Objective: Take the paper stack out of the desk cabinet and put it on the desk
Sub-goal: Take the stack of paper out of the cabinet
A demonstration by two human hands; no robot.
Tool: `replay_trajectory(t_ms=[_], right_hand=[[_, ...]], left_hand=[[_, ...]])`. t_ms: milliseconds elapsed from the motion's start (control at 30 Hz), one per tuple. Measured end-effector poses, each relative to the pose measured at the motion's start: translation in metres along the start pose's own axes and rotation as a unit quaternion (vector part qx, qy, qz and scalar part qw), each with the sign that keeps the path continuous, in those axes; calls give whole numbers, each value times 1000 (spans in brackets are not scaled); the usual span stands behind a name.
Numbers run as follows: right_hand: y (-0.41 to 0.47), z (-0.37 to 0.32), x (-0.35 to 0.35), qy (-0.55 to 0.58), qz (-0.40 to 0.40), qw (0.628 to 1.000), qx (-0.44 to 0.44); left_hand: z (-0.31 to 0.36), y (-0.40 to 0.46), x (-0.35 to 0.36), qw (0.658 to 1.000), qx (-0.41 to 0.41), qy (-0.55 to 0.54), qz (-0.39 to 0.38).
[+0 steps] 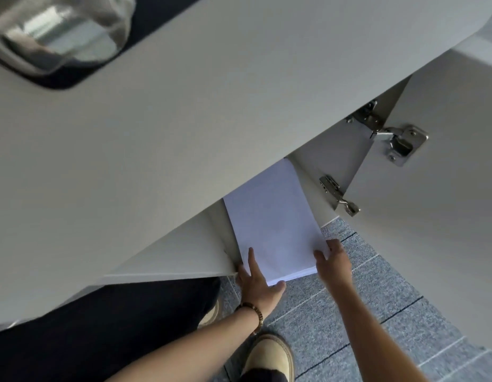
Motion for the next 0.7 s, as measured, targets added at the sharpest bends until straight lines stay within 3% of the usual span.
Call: replay_trajectory(t_ms=[200,400,533,700], right_hand=[[-26,44,-6,4,-55,996,65],[-23,50,-5,8,-159,985,68],[-4,39,-3,2,-146,988,45],[21,22,2,-6,-131,991,24]], left_hand=[[-22,-26,0,999,3,-44,2],[-46,-24,7,969,-113,-210,64],[-57,-10,9,940,-180,-275,86],[-54,4,-1,950,-152,-266,56]])
Point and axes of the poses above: each hand's wrist, its own y-axis towards the middle knuckle, its own x-axis out of the palm, z = x × y, the point moved 8 cm from there along y, towards the middle knuckle, and after that the axes turned 4 degrees about x, right-handed, at the moved point
